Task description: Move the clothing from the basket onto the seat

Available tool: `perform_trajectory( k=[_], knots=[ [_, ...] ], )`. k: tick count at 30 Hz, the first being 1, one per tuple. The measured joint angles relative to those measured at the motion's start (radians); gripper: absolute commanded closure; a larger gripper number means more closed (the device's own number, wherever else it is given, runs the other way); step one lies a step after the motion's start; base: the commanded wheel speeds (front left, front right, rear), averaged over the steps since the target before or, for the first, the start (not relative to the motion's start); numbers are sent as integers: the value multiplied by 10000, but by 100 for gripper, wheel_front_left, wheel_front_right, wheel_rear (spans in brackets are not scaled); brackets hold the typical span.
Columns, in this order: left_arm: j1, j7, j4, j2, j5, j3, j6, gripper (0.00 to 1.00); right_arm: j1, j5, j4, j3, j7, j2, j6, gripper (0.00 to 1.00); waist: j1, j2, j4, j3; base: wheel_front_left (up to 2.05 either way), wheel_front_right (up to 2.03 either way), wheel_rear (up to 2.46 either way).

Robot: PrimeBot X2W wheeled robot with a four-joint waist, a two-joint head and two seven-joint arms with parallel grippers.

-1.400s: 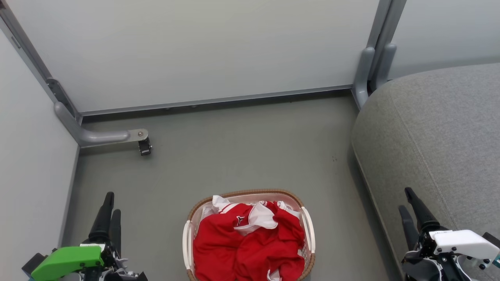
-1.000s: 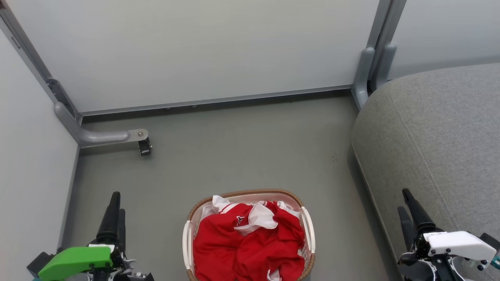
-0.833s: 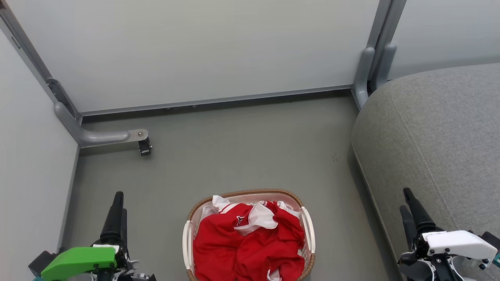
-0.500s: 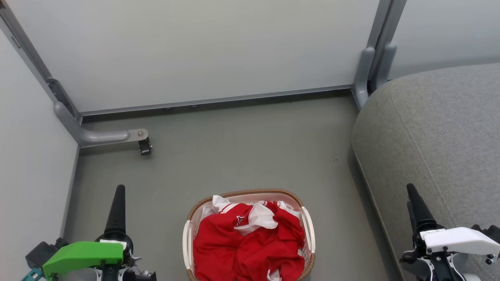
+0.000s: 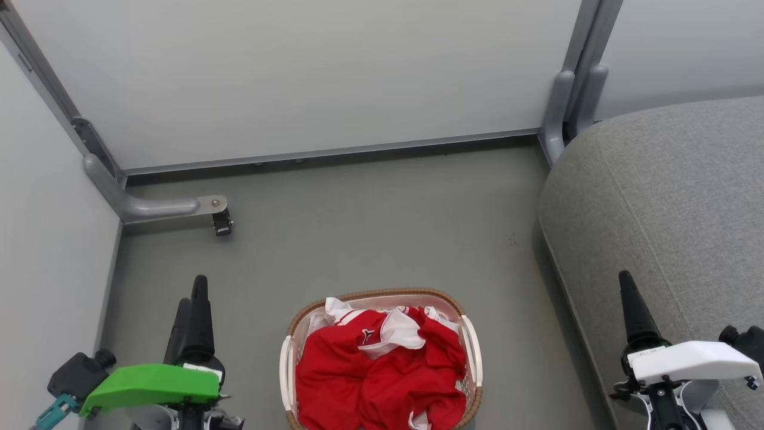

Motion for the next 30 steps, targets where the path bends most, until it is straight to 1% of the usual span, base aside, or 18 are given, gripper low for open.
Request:
perform_trajectory(
  k=[6, 14, 20, 30],
  knots=[
    [41, -188, -199, 2, 1235, -245, 211, 0, 126, -1281, -313, 125, -176, -8, 0, 0, 0, 0, 10, 15, 0, 0, 0],
    [125, -445, -314, 4, 3070, -558, 385, 0, 171, -2500, -351, 188, -443, -17, 0, 0, 0, 0, 20, 24, 0, 0, 0],
    [258, -612, -391, 6, 3965, -594, 546, 0, 189, -3513, -301, 278, -604, -27, 0, 0, 0, 0, 30, 32, 0, 0, 0],
    [563, -884, -213, 10, 5264, -598, 652, 0, 271, -5087, -341, 477, -876, -35, 0, 0, 0, 0, 57, 32, 0, 0, 0]
  ],
)
